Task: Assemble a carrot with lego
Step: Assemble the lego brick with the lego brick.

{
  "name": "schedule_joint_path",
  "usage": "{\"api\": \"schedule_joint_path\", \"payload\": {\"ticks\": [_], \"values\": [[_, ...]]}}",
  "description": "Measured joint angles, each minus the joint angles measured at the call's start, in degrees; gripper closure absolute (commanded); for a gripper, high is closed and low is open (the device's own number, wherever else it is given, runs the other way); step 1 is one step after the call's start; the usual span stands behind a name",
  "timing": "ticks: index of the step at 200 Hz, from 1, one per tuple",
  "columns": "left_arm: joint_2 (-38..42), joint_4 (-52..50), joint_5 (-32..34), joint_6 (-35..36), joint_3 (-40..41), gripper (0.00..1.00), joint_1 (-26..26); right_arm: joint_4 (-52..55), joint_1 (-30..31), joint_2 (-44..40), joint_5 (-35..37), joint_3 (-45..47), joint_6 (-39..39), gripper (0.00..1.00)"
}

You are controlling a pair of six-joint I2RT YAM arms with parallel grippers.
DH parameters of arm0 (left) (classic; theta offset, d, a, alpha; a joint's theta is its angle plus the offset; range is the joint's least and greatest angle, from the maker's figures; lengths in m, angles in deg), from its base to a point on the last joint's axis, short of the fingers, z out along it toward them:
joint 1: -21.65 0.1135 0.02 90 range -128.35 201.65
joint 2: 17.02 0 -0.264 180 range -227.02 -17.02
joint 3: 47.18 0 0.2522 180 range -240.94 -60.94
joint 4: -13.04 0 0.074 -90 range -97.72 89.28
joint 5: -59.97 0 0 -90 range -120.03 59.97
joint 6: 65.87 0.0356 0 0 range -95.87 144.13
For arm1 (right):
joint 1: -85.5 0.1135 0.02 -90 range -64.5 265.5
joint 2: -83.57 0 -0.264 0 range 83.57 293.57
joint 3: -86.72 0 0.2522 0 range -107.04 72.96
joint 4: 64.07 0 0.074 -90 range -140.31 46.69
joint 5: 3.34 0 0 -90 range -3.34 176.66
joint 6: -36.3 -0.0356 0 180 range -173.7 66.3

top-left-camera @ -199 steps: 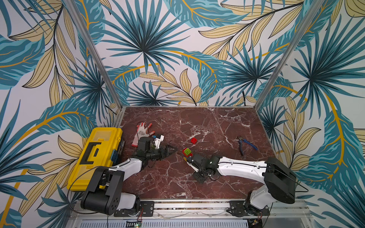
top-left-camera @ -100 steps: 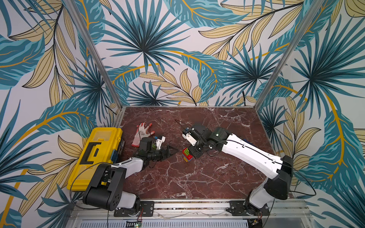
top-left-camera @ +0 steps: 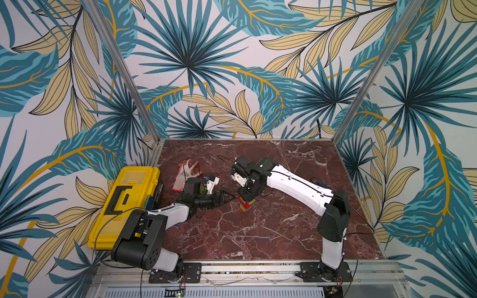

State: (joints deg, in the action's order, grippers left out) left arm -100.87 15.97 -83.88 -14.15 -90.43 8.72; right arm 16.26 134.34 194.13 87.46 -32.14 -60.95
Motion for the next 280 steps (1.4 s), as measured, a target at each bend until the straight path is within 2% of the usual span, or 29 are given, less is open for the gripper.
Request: {"api": "schedule_joint_path", "payload": {"ticks": [280], "values": [[-1.0,0.0,-0.7,0.4,-0.6,0.01,-0.5,-2.4,-1.0,4.0,0.5,-1.4,-1.3,0.80]]}}
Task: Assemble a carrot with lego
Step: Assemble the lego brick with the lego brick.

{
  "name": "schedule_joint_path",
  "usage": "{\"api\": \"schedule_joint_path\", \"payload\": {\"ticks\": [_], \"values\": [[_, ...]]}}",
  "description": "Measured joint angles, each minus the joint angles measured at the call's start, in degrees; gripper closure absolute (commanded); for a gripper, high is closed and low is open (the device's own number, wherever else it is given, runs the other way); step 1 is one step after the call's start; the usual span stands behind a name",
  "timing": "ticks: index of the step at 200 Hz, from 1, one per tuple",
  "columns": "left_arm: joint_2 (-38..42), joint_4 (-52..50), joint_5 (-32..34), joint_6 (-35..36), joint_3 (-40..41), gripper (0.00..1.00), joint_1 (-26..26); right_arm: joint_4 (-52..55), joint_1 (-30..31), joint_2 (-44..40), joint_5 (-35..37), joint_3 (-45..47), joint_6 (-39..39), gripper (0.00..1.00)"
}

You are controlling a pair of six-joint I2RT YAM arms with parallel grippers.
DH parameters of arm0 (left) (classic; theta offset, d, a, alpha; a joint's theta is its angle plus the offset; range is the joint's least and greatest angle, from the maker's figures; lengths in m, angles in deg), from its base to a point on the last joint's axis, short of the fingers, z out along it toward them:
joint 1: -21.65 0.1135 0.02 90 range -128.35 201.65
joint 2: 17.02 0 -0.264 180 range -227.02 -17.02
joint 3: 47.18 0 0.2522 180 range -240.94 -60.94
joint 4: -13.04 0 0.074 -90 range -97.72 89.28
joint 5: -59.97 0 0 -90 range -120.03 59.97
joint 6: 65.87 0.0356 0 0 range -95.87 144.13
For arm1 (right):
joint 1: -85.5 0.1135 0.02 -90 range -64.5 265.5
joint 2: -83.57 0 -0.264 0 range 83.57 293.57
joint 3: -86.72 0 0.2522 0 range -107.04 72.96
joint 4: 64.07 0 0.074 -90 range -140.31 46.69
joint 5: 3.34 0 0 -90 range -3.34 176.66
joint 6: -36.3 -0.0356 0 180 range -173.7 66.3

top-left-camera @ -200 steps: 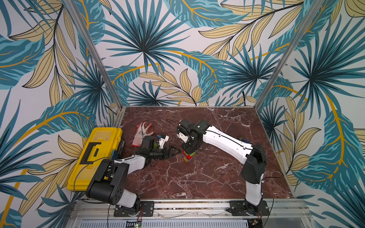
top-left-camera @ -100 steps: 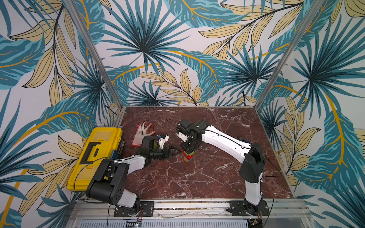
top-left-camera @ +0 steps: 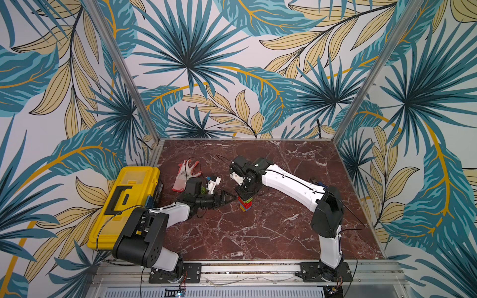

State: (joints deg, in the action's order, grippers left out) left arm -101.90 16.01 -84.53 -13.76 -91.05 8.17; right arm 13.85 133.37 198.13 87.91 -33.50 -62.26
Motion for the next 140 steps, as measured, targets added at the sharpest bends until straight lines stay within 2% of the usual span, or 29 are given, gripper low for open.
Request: {"api": "schedule_joint_path", "payload": {"ticks": [140], "values": [[0.0,0.0,0.0,0.0,0.0,0.01,-0.1,1.0,0.0,1.0,0.9,-1.4,-8.1,0.80]]}}
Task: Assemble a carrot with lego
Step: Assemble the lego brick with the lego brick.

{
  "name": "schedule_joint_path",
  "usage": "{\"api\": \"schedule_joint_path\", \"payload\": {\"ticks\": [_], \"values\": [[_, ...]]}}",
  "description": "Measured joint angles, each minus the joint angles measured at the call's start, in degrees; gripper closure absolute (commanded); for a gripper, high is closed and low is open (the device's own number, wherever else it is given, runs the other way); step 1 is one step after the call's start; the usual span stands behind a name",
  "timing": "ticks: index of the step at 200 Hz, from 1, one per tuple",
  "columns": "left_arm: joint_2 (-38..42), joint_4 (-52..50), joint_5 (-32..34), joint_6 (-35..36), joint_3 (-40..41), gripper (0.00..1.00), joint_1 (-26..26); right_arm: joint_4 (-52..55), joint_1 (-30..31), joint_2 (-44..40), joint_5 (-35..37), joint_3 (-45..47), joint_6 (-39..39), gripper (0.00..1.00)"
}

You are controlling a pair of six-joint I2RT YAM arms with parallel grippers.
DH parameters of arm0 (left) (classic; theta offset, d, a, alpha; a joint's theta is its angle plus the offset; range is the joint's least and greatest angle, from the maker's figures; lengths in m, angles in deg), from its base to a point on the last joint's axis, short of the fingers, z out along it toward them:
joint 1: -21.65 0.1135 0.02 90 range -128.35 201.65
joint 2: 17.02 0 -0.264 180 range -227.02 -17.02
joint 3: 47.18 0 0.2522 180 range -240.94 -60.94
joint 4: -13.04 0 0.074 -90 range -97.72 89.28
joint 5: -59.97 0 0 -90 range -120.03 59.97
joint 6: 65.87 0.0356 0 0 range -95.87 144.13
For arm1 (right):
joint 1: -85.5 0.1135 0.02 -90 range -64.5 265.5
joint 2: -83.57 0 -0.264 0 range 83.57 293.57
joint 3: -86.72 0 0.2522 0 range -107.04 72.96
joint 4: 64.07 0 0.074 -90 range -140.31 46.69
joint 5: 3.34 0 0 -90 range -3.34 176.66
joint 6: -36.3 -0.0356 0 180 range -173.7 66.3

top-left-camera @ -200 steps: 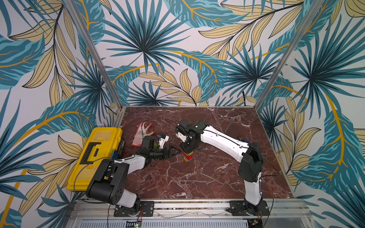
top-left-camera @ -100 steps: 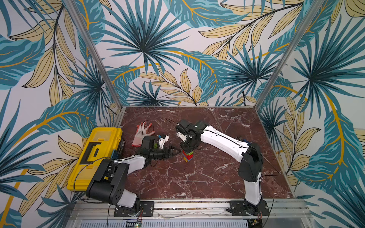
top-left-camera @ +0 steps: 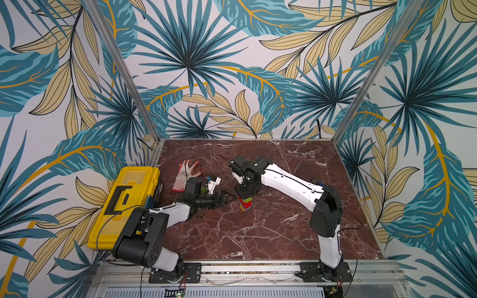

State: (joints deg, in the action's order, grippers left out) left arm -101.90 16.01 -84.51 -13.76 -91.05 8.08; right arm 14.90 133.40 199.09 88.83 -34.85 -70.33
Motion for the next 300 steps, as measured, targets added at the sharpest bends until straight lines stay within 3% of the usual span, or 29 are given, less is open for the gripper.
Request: {"api": "schedule_joint_path", "payload": {"ticks": [213,259,300], "values": [[0.0,0.0,0.1,0.0,0.0,0.01,-0.4,-4.7,2.1,-1.2,5.0,4.1,-10.8,0.82],[0.0,0.0,0.3,0.0,0.0,0.01,0.1,-5.0,2.4,-1.9,5.2,5.0,-7.7,0.82],[0.2,0.0,0.7,-0.1,0.0,0.01,0.7,-5.2,2.6,-2.3,5.1,5.3,1.3,0.82]]}}
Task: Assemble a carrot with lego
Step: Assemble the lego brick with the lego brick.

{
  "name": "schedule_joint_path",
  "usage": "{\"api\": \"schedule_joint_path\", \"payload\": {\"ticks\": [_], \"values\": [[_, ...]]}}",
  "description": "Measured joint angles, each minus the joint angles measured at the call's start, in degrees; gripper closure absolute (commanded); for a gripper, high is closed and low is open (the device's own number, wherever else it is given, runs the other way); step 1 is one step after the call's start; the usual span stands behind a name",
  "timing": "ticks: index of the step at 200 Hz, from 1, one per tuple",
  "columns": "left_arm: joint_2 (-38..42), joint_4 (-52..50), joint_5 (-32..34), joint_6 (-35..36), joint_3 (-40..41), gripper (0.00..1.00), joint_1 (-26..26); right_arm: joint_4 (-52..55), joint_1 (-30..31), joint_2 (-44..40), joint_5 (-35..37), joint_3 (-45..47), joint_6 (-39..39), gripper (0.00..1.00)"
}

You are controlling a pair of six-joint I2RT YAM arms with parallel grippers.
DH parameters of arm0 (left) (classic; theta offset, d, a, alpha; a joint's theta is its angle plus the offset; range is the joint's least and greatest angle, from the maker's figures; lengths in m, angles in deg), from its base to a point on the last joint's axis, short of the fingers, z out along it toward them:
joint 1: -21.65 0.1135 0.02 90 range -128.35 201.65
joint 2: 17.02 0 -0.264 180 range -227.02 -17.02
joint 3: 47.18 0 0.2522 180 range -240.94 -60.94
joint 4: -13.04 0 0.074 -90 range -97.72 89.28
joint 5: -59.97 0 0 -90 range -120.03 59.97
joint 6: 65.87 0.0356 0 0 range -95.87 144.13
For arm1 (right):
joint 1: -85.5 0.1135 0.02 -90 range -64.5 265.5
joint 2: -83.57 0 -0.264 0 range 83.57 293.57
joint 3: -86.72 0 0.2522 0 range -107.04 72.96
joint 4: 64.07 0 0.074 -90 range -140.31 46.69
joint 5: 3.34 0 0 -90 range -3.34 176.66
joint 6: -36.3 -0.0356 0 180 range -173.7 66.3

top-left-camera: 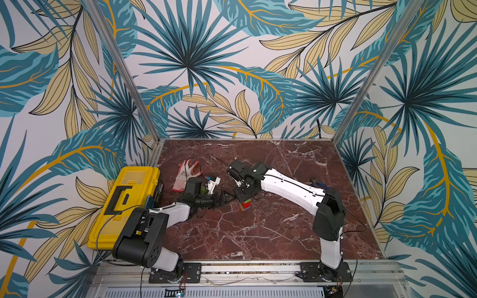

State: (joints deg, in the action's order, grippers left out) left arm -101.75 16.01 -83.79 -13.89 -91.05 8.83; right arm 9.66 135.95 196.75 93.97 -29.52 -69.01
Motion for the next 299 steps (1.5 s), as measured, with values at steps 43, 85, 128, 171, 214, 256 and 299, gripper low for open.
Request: {"api": "schedule_joint_path", "payload": {"ticks": [43,85,128,171,214,256,299], "values": [[0.5,0.0,0.9,-0.4,0.0,0.01,0.8,-0.1,0.2,0.0,-0.2,-0.1,10.8,0.80],[0.5,0.0,1.0,-0.8,0.1,0.01,1.2,-2.8,0.2,-1.9,-1.3,2.9,20.2,0.79],[0.4,0.0,1.0,-1.0,0.1,0.01,1.2,-6.9,-1.8,-5.0,-4.9,7.8,28.1,0.76],[-0.9,0.0,1.0,-1.4,0.1,0.01,1.2,-8.6,-3.9,-5.2,-8.9,8.4,33.9,0.75],[-1.5,0.0,0.8,-2.2,-0.2,0.01,1.2,-7.4,-5.3,-3.5,-11.7,6.2,36.9,0.74],[-0.3,1.3,1.0,-3.6,-1.7,0.01,1.0,-6.4,-5.4,-3.0,-12.2,5.4,39.5,0.74],[-1.6,3.5,1.0,-4.9,-3.3,0.01,0.6,-5.8,-5.9,-2.4,-13.2,4.5,41.9,0.71]]}}
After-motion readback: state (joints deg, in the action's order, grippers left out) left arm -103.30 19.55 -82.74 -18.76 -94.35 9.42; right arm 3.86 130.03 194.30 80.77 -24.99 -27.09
